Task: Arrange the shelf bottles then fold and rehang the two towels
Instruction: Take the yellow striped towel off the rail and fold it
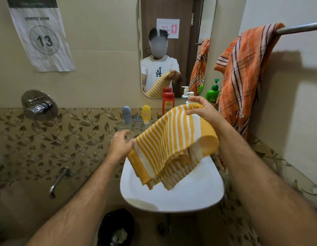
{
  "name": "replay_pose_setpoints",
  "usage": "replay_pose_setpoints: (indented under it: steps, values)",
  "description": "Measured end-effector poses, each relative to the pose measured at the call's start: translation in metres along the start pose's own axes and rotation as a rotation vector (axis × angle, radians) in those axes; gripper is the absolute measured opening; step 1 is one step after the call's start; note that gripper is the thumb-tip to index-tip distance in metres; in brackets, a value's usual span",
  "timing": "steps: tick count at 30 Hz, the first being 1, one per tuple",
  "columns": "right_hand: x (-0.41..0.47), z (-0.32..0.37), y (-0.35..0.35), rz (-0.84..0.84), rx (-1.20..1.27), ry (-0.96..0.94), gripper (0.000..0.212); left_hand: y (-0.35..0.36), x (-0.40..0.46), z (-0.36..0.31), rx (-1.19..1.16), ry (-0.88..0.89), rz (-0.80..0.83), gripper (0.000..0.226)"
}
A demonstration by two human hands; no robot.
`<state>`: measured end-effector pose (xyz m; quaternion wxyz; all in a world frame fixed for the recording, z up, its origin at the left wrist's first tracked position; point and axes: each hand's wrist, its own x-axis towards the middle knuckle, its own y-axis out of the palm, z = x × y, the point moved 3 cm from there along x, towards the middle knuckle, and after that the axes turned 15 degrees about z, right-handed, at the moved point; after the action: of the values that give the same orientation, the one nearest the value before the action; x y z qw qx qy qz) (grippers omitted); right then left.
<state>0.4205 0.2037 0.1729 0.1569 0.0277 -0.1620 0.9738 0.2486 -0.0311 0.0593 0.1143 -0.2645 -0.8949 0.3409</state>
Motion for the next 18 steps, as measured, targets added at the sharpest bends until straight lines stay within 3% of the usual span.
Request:
replay_pose_setpoints:
  steps: [3, 6, 9, 13, 15, 18]
  values:
    - [0.012, 0.01, 0.016, -0.004, 0.096, 0.001, 0.047, 0.024, -0.016, -0.041, -0.602, 0.241, 0.201, 0.044]
    - [0.021, 0.014, 0.032, -0.092, 0.418, 0.045, 0.043, 0.04, -0.028, -0.072, -0.858, 0.387, 0.354, 0.073]
    - [0.031, 0.014, 0.034, -0.25, 0.578, 0.122, 0.049, 0.046, -0.035, -0.086, -0.828, 0.547, 0.326, 0.098]
    - [0.034, 0.03, 0.036, -0.375, 0.665, 0.11, 0.044, 0.054, -0.029, -0.097, -0.448, 0.563, 0.126, 0.114]
    - [0.034, 0.038, 0.041, -0.381, 0.668, 0.079, 0.044, 0.05, -0.025, -0.106, -0.498, 0.577, 0.03, 0.096]
    - [0.028, 0.051, 0.047, -0.238, 0.681, -0.019, 0.051, 0.031, -0.024, -0.123, -0.759, 0.606, -0.093, 0.031]
